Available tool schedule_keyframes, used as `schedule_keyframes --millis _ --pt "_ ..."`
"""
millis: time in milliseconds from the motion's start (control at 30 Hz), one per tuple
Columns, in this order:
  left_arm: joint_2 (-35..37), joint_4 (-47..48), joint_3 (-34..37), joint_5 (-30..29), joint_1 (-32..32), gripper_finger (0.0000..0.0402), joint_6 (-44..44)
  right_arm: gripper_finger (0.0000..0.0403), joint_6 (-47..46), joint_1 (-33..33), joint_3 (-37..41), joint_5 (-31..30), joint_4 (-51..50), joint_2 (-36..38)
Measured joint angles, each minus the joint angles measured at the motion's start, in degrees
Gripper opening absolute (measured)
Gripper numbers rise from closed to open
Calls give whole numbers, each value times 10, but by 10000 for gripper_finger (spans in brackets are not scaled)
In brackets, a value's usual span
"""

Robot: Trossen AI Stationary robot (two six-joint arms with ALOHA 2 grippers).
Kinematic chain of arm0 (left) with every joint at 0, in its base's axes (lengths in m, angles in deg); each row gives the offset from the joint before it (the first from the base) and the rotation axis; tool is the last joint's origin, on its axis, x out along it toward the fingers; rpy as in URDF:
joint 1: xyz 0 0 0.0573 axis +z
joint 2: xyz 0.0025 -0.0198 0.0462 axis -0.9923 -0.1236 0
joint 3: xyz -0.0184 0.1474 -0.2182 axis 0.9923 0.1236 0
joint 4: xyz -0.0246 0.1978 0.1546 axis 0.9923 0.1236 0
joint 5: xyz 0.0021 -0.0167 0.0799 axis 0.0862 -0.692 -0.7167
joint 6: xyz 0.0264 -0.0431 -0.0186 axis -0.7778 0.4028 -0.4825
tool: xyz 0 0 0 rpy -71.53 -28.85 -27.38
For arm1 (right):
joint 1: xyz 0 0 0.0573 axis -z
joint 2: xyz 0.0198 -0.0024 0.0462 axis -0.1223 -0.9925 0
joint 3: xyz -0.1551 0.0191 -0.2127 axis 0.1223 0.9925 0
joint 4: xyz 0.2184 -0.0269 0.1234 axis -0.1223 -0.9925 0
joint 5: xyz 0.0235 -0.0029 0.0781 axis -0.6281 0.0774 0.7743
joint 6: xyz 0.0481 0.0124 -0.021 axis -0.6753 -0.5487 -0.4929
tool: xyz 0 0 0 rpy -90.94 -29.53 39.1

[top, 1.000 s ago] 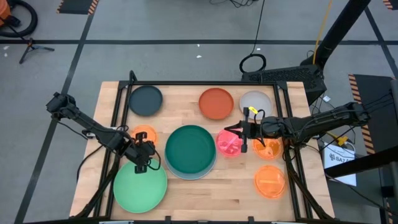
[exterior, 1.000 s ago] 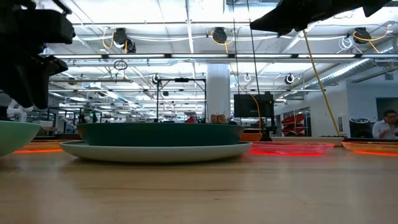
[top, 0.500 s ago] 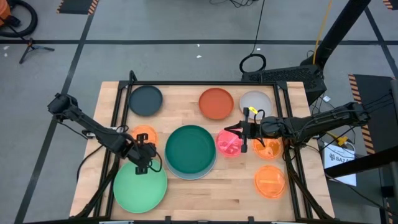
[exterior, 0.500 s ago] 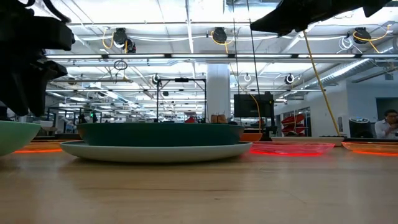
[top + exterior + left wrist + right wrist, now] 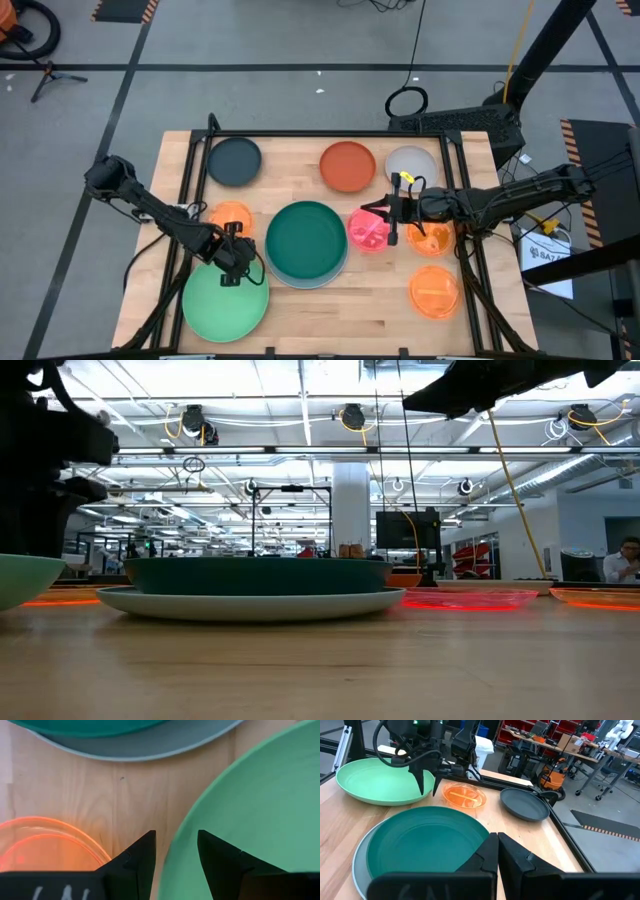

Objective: Stack plastic plates
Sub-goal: Stack the light green plate on top of the green plate

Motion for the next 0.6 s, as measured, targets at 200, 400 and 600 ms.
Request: schedule_keyframes --millis 200,400,600 --pt "-10 -15 0 13 -2 152 -4 2 0 0 0 0 0 0" --pt "-10 -19 0 14 -9 152 -4 2 0 0 0 0 0 0" --pt "-10 -19 0 14 -17 144 -4 2 0 0 0 0 0 0"
